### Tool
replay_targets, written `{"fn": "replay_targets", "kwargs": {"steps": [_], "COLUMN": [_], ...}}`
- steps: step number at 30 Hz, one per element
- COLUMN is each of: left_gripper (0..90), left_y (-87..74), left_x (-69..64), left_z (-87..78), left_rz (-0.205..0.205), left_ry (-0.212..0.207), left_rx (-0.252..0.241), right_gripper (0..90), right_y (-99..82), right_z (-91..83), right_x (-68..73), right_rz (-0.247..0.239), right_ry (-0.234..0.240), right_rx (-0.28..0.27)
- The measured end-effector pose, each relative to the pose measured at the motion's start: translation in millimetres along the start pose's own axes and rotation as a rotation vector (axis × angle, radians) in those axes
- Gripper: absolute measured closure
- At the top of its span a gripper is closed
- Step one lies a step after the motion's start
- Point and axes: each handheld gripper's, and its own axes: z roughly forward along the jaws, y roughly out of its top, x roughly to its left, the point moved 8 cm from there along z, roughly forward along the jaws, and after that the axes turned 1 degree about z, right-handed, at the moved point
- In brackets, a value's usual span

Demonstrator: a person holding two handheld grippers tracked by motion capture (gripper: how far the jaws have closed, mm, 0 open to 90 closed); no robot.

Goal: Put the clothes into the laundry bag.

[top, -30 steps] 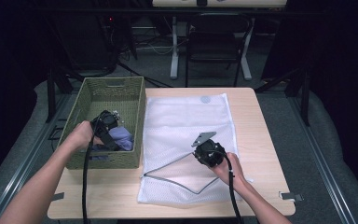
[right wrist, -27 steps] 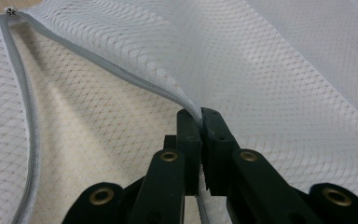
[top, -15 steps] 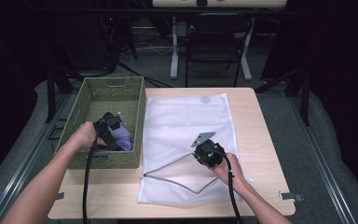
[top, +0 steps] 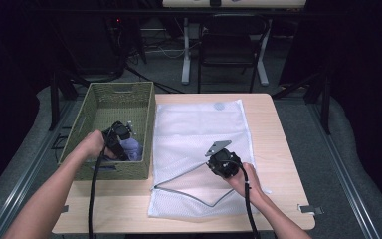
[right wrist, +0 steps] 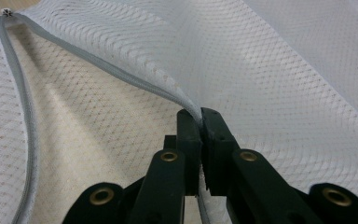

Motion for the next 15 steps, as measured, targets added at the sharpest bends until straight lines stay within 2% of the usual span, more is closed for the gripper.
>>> {"fn": "replay_targets", "kwargs": {"steps": [2,4,6,15], "left_gripper": [66.5,72.6,77.2,80.9], "left_y": [-0.8,-0.8,-1.3,-4.1], "left_x": [-0.7,-1.8,-1.8,0.8], "left_z": [-0.7,-1.5,-3.4,-18.3], "left_rz": [0.005,-0.005,0.005,-0.005], "left_ry": [-0.011,-0.006,0.002,0.039], "left_rx": [0.0,-0.016,-0.024,-0.078], "right_gripper": [87.0,87.1,87.1,87.0], "right_y": [-0.4,-0.4,-0.6,-1.1], "right_z": [0.0,-0.3,-0.5,0.2], "right_x": [-0.3,-0.8,-1.3,-1.6], "right_rz": [-0.003,-0.003,-0.002,0.001], "right_ry": [0.0,-0.001,-0.004,-0.004], "right_rx": [0.002,0.001,0.001,0.004]}}
